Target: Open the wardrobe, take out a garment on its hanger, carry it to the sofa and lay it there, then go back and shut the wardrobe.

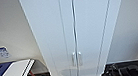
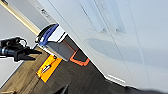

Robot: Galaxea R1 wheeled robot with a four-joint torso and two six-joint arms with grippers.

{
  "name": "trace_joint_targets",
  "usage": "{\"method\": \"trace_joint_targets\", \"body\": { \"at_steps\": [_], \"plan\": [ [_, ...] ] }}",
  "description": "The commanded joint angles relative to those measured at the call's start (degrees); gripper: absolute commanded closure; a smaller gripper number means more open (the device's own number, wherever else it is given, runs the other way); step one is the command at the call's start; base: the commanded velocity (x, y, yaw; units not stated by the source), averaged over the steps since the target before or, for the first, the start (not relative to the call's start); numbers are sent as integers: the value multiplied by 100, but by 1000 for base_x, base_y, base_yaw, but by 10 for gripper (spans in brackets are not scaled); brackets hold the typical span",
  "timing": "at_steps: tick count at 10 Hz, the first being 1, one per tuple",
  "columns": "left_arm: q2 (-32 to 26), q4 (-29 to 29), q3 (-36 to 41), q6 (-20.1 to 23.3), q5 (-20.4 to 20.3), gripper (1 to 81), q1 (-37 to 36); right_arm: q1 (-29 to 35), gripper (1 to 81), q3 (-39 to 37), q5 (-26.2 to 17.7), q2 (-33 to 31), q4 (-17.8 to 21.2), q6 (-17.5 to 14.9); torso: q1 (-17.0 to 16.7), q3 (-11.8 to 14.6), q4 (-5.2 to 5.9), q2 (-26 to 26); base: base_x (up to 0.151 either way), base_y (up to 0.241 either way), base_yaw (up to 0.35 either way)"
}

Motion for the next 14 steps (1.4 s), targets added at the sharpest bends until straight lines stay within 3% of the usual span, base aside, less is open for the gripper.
{"method": "trace_joint_targets", "body": {
  "at_steps": [1,3,5,7,14],
  "plan": [
    [54,-477,-211,11,285,10,-1196,1114,10,-375,-402,357,33,158,0,0,0,0,0,0,0],
    [380,-697,-608,11,285,10,-1521,1333,10,-745,-402,727,-2,369,2,-5,0,2,0,0,0],
    [775,-741,-968,11,294,10,-1777,1527,10,-1044,-393,991,-46,369,5,-6,0,5,0,0,0],
    [1153,-592,-1205,11,391,10,-1987,1782,10,-1255,-375,1140,-353,361,9,-9,0,7,0,0,0],
    [2287,-680,-2154,11,584,10,-2120,2063,10,-2731,-235,2309,-353,369,15,-15,0,15,0,0,0]
  ]
}}
